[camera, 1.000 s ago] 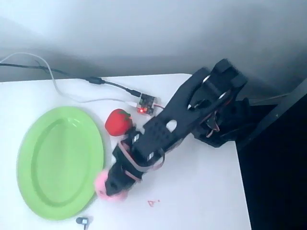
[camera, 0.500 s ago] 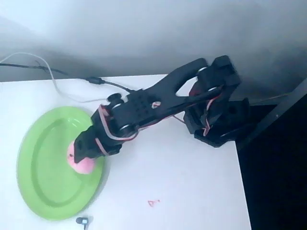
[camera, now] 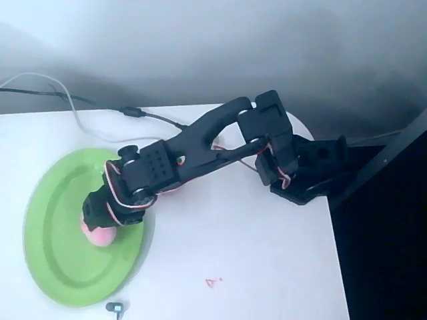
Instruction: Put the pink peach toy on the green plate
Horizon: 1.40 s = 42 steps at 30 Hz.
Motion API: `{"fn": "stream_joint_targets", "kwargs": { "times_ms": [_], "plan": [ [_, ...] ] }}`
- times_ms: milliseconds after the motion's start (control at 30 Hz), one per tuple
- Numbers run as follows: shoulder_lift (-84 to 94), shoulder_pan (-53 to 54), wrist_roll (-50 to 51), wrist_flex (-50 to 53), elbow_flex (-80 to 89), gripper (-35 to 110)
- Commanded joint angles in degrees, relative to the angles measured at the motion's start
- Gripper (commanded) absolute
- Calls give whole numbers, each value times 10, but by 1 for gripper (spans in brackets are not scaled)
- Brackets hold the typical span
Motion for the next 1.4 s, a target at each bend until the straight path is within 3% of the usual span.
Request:
{"fn": "stream_joint_targets", "kwargs": {
  "times_ms": [0,233,467,733,933,1200,1367],
  "plan": [
    [-5,0,-17,3,-30,16],
    [-13,0,1,0,-42,45],
    [5,0,1,-9,-43,58],
    [59,-1,-3,-6,-39,61],
    [197,2,-13,-6,11,62],
    [570,-18,73,-4,357,53],
    [785,-3,93,104,520,39]
  ]
}}
